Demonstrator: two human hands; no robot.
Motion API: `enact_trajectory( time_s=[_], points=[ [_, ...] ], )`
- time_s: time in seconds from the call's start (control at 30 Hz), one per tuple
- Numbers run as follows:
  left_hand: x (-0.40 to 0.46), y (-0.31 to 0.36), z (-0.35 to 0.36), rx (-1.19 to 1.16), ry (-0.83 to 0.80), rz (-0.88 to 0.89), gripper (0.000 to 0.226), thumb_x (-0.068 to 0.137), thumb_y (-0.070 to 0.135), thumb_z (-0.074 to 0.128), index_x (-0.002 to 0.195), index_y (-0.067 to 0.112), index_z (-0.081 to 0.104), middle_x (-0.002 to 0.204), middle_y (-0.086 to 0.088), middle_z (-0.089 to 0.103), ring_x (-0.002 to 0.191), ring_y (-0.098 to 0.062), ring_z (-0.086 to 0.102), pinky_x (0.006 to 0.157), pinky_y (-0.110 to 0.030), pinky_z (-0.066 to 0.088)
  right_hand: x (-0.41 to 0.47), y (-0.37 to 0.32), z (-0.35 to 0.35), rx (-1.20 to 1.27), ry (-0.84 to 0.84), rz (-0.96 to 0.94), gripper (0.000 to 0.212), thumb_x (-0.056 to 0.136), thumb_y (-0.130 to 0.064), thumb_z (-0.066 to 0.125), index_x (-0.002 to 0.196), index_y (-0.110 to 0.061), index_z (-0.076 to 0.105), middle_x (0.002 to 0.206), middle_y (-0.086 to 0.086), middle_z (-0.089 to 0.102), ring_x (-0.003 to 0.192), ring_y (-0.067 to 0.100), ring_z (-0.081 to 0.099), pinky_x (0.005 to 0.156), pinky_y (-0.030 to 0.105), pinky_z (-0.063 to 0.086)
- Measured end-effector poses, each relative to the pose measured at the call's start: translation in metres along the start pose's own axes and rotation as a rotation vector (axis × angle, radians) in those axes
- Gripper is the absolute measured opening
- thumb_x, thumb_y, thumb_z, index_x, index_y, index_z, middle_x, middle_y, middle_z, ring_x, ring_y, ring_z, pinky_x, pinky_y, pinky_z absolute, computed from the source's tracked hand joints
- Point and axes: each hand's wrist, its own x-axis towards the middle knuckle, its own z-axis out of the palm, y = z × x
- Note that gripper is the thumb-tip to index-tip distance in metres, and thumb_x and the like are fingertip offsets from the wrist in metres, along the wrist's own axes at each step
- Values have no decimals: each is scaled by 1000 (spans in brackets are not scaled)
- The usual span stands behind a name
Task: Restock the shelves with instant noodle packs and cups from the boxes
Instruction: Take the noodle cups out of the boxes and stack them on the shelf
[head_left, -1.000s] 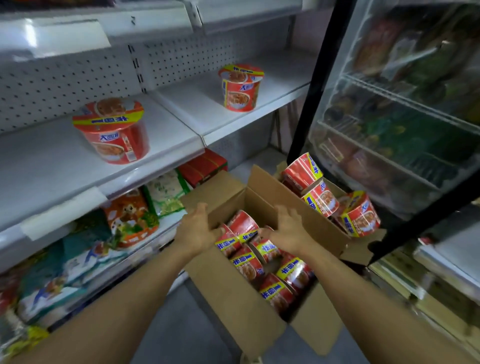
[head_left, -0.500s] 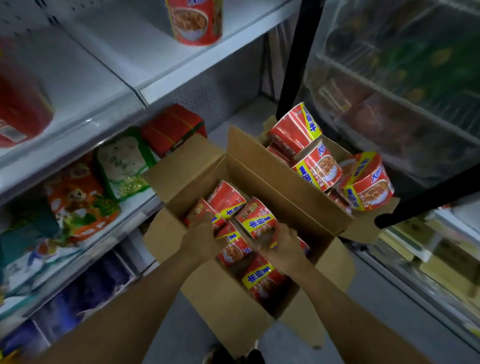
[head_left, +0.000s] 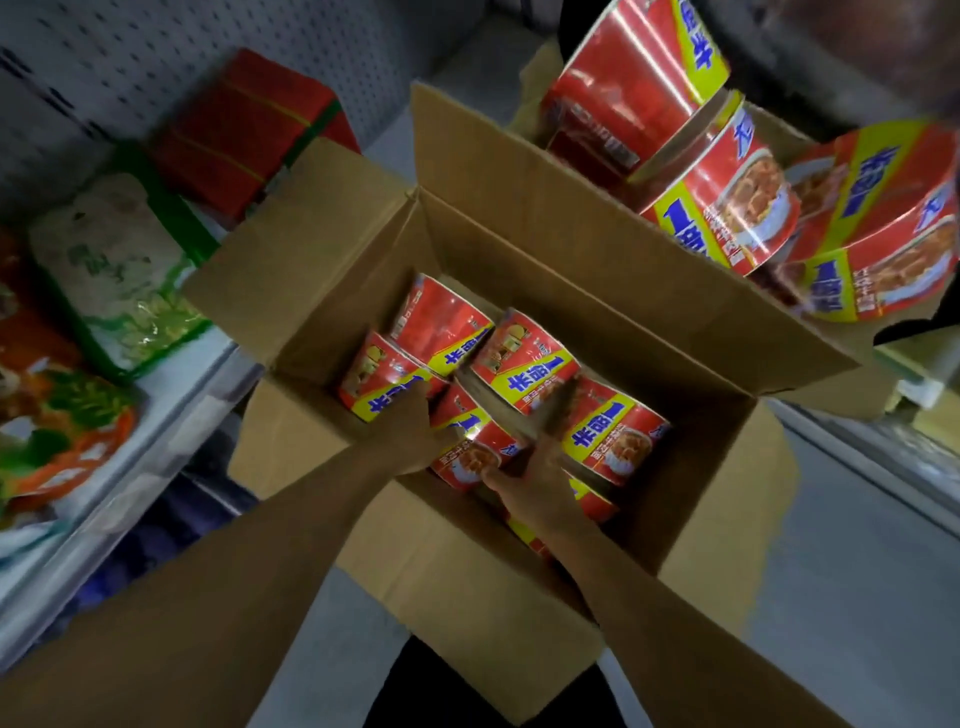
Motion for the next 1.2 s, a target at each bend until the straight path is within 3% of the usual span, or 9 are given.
enact_trajectory(
  time_s=[0.27, 0.4, 0.47, 0.57, 0.7, 0.83, 0.97, 1.1, 1.2],
  points=[
    [67, -27, 24, -148, -164, -108, 64, 88, 46, 60, 140, 14, 40, 139, -5, 50, 126, -24, 49, 103, -36, 38, 53, 24, 42, 198, 65, 127, 83, 85, -22, 71, 144, -11, 14, 142, 10, 45, 129, 25, 46, 100, 30, 40],
    [91, -39, 33, -110, -216, -147, 105, 58, 83, 52, 137, 14, 46, 136, -6, 55, 121, -25, 53, 105, -46, 41, 71, 33, 53, 247, 85, 150, 81, 86, -24, 69, 141, -10, 13, 141, 13, 44, 127, 27, 48, 98, 32, 41],
    [100, -40, 38, -70, -243, -169, 118, 51, 89, 45, 141, 14, 42, 140, -8, 50, 126, -27, 50, 106, -47, 39, 78, 36, 56, 285, 91, 152, 78, 86, -23, 69, 139, -11, 13, 139, 14, 47, 123, 28, 51, 98, 36, 45],
    [100, -30, 39, -45, -281, -228, 119, 62, 91, 39, 151, 14, 19, 155, -9, 27, 140, -30, 30, 113, -50, 27, 83, 38, 57, 328, 54, 152, 79, 86, -21, 69, 139, -14, 11, 140, 13, 45, 122, 27, 53, 99, 46, 47],
    [95, -28, 45, -37, -269, -309, 105, 78, 81, 35, 153, 17, -1, 160, -9, 10, 145, -33, 15, 114, -49, 19, 81, 37, 56, 304, 64, 129, 76, 84, -21, 71, 136, -13, 16, 140, 15, 45, 122, 27, 53, 99, 42, 47],
    [84, -27, 44, -108, -265, -316, 106, 71, 86, 37, 152, 24, 7, 156, -9, 22, 140, -34, 28, 112, -53, 27, 69, 34, 49, 238, 67, 115, 76, 85, -25, 69, 137, -15, 15, 140, 15, 46, 124, 28, 51, 99, 39, 46],
    [64, -14, 31, -181, -247, -306, 126, 45, 98, 38, 149, 29, 18, 150, -8, 34, 133, -32, 39, 108, -53, 33, 46, 19, 43, 157, 131, 87, 73, 86, -26, 69, 137, -12, 18, 139, 16, 46, 124, 29, 51, 92, 28, 42],
    [41, 2, 12, -311, -203, -339, 96, 76, 81, 40, 151, 25, 17, 149, -6, 37, 132, -31, 42, 102, -43, 37, 21, -5, 37, 111, 201, 8, 76, 84, -24, 70, 138, -10, 17, 138, 17, 45, 124, 31, 49, 95, 32, 42],
    [22, 10, -8, -439, -179, -387, 90, 79, 77, 41, 149, 25, 21, 143, -10, 45, 124, -32, 49, 99, -47, 43, 6, -27, 36, 62, 229, -73, 79, 84, -24, 70, 140, -8, 17, 138, 17, 43, 124, 32, 48, 99, 36, 44]
  ],
)
